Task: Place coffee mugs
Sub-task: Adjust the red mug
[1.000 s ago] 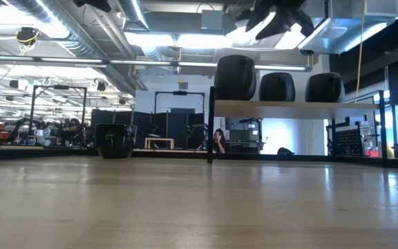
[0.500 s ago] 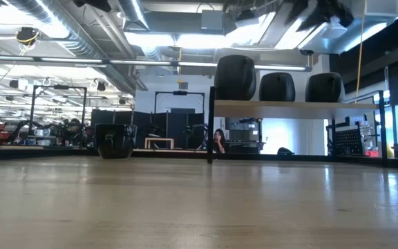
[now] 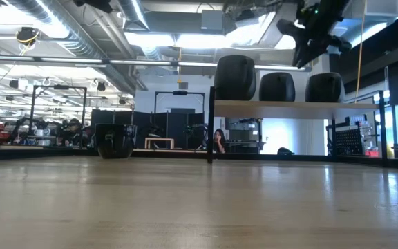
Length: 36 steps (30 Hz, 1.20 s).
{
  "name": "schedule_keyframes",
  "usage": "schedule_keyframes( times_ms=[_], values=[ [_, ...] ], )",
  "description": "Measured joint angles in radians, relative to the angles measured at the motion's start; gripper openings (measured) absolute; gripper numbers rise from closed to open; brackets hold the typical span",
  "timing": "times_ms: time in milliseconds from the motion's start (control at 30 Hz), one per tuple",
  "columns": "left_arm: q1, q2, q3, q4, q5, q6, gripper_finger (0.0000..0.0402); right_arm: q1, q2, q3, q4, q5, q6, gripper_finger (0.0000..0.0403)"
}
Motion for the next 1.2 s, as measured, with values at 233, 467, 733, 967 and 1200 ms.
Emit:
schedule_keyframes(
  times_ms=[233, 467, 733, 967, 1200],
  values=[
    [0.000, 0.000, 0.000, 0.000, -0.002, 0.000, 0.0141, -0.060, 0.042, 0.000, 0.021, -0.034, -0.036, 0.0009],
    [0.000, 0.000, 0.000, 0.001, -0.008, 0.000, 0.0141, -0.060, 0.102, 0.000, 0.046, -0.044, -0.054, 0.0016],
    [0.000, 0.000, 0.000, 0.001, -0.008, 0.000, 0.0141, -0.058, 0.117, 0.000, 0.086, -0.050, -0.078, 0.0016],
    [0.000, 0.000, 0.000, 0.001, -0.008, 0.000, 0.0141, -0.058, 0.117, 0.000, 0.119, -0.077, -0.104, 0.0017],
    [0.000, 0.000, 0.000, 0.001, -0.008, 0.000, 0.0141, -0.058, 0.117, 0.000, 0.164, -0.104, -0.130, 0.0017]
  ],
)
